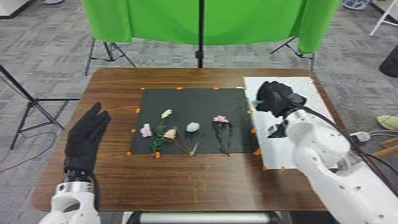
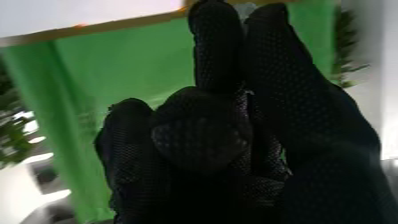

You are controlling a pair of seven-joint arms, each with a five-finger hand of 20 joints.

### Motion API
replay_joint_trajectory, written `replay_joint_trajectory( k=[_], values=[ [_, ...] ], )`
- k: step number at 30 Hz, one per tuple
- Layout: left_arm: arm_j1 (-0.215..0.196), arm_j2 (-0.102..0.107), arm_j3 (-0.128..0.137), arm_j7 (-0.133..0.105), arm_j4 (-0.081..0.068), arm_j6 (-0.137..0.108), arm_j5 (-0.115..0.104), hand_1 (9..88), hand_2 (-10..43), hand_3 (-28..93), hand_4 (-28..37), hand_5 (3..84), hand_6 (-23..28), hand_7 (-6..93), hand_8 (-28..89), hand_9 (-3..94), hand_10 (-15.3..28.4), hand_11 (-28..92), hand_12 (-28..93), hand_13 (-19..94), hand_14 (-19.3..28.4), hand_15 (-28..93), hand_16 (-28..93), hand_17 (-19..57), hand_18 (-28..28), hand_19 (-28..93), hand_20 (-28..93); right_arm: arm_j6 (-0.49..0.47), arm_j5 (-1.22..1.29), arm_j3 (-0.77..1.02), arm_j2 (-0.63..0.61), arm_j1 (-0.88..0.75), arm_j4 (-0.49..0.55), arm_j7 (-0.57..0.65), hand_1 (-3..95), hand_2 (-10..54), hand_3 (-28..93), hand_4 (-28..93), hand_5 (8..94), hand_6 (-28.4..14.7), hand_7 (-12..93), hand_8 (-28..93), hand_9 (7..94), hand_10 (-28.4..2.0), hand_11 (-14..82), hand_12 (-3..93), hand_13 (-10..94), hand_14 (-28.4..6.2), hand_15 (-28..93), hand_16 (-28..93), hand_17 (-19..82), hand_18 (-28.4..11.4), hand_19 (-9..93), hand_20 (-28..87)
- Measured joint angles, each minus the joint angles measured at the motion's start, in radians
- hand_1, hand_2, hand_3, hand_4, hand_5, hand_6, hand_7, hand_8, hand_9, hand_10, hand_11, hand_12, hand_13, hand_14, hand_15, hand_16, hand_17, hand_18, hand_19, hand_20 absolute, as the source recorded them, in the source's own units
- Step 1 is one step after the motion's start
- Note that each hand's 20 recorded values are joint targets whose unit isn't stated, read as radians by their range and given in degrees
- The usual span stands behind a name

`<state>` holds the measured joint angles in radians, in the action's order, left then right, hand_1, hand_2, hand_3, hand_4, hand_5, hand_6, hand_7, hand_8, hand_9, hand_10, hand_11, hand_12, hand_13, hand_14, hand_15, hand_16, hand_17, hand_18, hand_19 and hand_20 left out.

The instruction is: Arrange flowers

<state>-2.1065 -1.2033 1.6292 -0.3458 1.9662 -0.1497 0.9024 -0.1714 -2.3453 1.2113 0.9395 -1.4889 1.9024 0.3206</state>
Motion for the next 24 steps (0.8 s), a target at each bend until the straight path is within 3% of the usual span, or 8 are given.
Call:
replay_joint_trajectory(
  k=[15, 20, 24],
  values=[
    [0.005, -0.001, 0.000, 0.001, -0.001, 0.004, 0.001, 21.9, -1.9, 66, -22.5, 40.7, 2.6, 7.0, -5, 38.6, 11.9, 11, 13, 29, 14.8, 7, 4, 4.7, 12.1, 3, 19, -0.039, 0.021, -0.054, 0.011, -0.038, 0.008, -0.040, 59.2, -9.5, 50, -13, 76.4, 0.2, 16, 9, 87.9, -9.9, 11.3, 34.4, 92, -1.4, 58, 34, 66, -8.8, 93, 54],
    [0.005, -0.001, 0.000, 0.001, -0.001, 0.005, 0.001, 22.0, -2.2, 66, -22.5, 40.5, 2.5, 7.0, -5, 38.7, 11.9, 11, 13, 29, 14.8, 7, 4, 4.5, 12.3, 3, 19, -0.062, 0.021, -0.052, 0.014, -0.053, 0.008, -0.042, 56.9, -9.5, 47, -12, 73.7, 0.2, 15, 8, 83.6, -11.4, 16.4, 28.1, 91, -1.4, 59, 34, 66, -8.8, 93, 54],
    [0.004, -0.002, 0.001, 0.001, -0.001, 0.008, 0.002, 21.4, -3.7, 67, -22.1, 40.4, 2.5, 6.9, -5, 38.7, 11.8, 11, 13, 29, 14.8, 7, 4, 4.3, 12.6, 3, 19, -0.082, 0.017, -0.049, 0.019, -0.062, 0.008, -0.045, 51.1, -9.5, 54, -14, 71.1, 0.1, 15, 6, 81.7, -11.4, 18.9, 23.1, 91, -1.6, 59, 34, 66, -9.0, 93, 54]
  ],
)
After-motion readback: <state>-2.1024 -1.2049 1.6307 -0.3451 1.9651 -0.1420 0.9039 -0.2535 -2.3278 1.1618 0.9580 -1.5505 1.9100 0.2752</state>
